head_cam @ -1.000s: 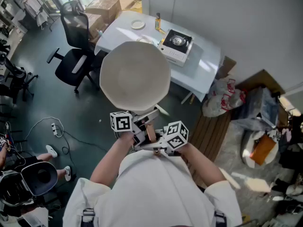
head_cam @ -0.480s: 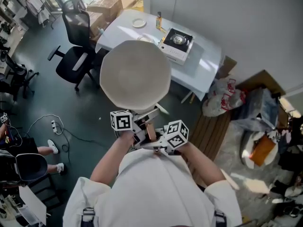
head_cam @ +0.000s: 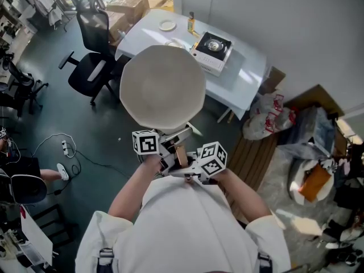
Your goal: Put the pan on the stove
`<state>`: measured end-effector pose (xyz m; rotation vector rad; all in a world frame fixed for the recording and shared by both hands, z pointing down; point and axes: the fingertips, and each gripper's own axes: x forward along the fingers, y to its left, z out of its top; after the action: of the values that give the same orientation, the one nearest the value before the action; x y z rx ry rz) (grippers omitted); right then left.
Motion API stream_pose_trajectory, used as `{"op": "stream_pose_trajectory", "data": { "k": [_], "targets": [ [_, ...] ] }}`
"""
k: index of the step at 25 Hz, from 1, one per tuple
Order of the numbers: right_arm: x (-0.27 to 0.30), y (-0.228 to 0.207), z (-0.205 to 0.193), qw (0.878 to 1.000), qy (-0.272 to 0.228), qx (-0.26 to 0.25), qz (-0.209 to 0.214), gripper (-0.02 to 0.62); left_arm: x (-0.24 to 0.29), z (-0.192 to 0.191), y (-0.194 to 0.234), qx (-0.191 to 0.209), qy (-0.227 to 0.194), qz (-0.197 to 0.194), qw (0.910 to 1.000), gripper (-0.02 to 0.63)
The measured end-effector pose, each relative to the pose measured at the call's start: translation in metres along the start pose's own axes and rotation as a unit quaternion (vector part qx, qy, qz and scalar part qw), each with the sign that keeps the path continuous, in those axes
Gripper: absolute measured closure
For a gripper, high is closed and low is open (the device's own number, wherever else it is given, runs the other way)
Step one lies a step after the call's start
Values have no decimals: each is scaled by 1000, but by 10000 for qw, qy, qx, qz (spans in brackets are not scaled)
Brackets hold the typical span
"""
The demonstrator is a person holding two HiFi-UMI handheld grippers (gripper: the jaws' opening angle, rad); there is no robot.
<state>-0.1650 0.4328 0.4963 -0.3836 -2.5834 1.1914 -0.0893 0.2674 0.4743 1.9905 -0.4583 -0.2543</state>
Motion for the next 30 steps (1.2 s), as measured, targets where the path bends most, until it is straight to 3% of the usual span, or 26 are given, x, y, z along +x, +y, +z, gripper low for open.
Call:
{"op": "stream_pose_trajectory", "data": {
  "k": [17,30],
  "targets": [
    [-44,-6,-3,9999,129,-28,31,474,42,1,-2,52,-121,26,9999,430],
    [-56,-48,38,9998,-141,67,-142,474,67,41,26,-24,171,-127,9998,430]
  ]
}}
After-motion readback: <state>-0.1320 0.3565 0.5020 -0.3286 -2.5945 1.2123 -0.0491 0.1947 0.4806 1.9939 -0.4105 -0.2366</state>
